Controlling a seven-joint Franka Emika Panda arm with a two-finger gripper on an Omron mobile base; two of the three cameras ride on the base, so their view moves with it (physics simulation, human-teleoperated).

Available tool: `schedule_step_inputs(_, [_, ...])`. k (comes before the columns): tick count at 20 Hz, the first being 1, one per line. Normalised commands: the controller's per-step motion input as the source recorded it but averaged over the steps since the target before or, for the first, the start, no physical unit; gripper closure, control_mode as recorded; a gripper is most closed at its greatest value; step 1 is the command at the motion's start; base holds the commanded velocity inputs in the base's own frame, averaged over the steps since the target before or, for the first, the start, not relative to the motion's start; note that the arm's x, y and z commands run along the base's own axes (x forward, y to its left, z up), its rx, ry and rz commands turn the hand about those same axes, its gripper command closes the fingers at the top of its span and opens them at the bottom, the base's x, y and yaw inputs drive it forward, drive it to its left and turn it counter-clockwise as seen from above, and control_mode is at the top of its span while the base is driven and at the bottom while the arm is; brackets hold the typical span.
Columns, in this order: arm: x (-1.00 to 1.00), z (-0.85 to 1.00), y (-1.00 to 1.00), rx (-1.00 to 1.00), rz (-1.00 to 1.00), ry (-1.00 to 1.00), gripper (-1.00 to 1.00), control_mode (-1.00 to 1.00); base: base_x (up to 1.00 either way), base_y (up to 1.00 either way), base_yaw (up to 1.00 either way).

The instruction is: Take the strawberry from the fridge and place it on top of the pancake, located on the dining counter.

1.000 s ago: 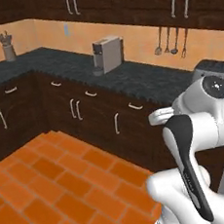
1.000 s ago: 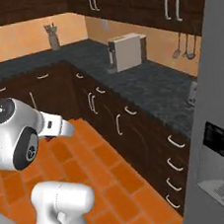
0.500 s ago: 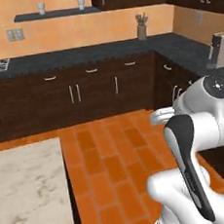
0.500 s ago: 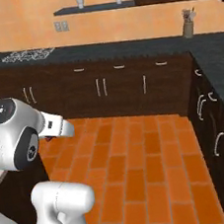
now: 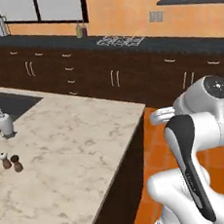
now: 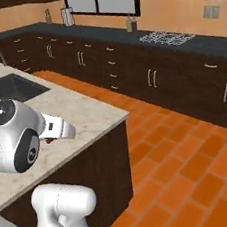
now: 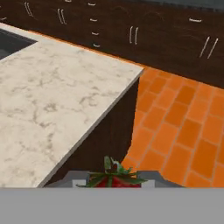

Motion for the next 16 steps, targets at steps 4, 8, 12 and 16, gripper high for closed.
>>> schedule_step_inputs(4, [0.0,0.0,0.0,0.0,0.0,0.0,1.0,1.0,-0.42,0.0,1.0])
schedule_step_inputs(8, [0.0,0.0,0.0,0.0,0.0,0.0,1.0,1.0,-0.46,0.0,0.98])
schedule_step_inputs(12, [0.0,0.0,0.0,0.0,0.0,0.0,1.0,1.0,-0.42,0.37,0.79])
schedule_step_inputs(16, [0.0,0.0,0.0,0.0,0.0,0.0,1.0,1.0,-0.28,0.97,0.54])
